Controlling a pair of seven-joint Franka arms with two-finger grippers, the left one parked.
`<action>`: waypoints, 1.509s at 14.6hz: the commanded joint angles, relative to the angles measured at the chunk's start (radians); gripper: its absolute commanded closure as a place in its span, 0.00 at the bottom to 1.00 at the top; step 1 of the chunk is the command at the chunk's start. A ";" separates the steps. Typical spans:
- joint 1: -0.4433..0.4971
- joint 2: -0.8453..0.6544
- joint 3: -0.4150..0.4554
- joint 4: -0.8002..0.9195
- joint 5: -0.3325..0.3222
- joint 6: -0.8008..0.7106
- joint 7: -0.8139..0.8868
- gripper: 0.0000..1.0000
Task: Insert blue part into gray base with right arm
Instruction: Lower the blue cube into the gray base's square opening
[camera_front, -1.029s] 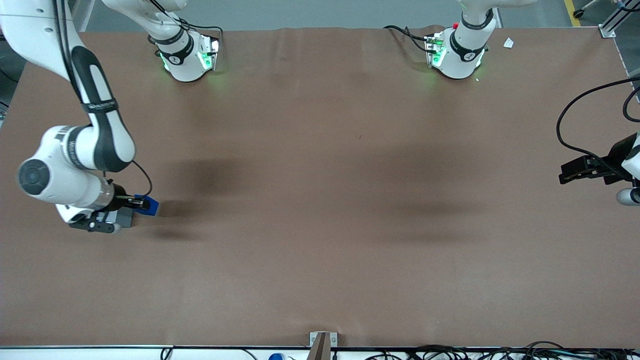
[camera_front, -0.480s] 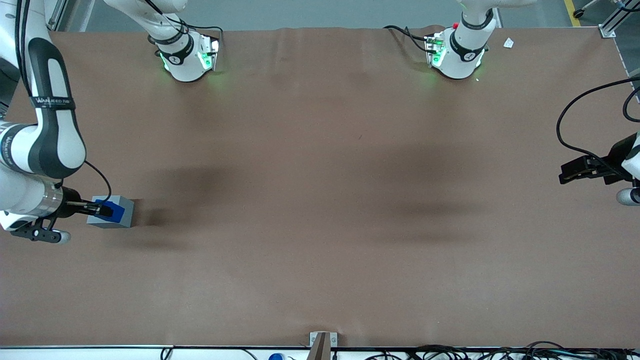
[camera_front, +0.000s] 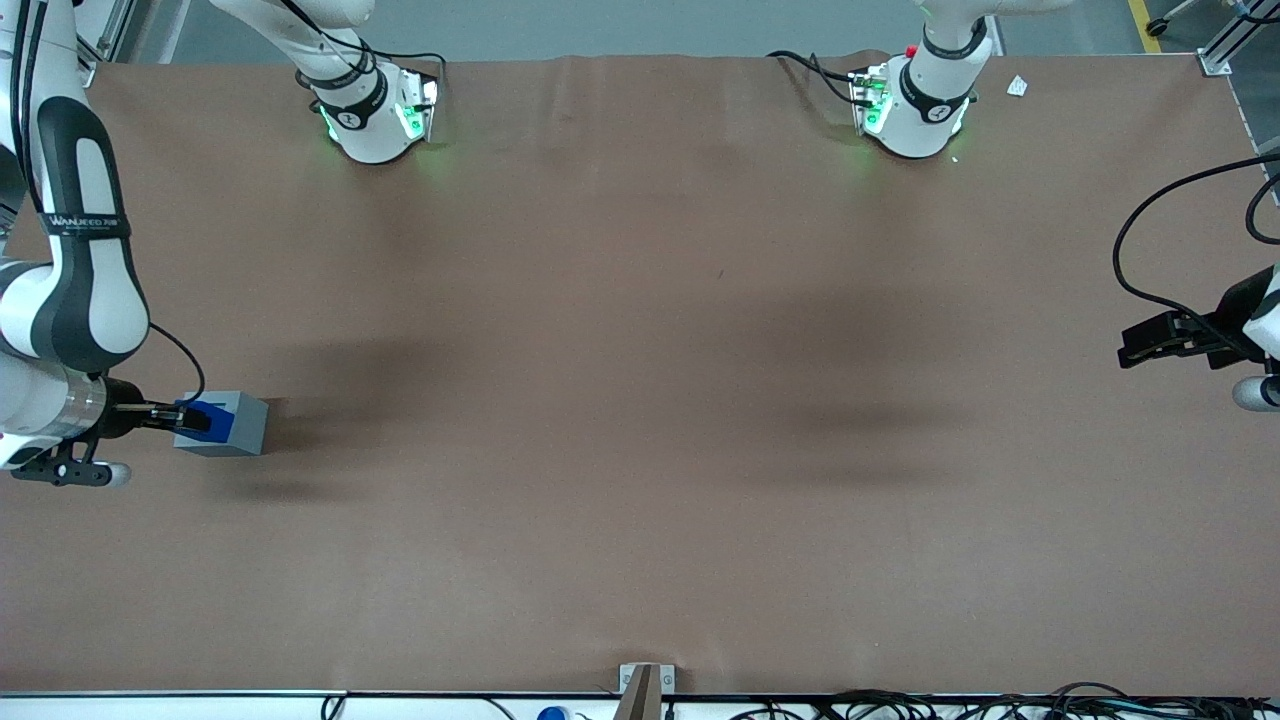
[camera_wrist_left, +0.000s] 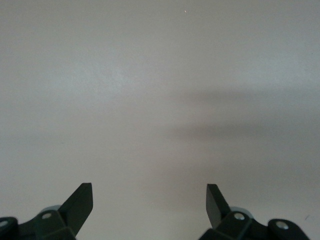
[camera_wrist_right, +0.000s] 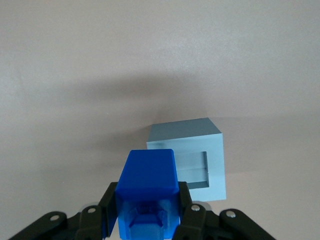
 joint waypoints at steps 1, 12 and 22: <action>-0.020 0.002 0.013 0.016 0.000 -0.018 -0.027 1.00; -0.048 0.002 0.013 -0.005 -0.013 -0.008 -0.101 1.00; -0.057 0.002 0.013 -0.025 -0.032 0.008 -0.113 0.99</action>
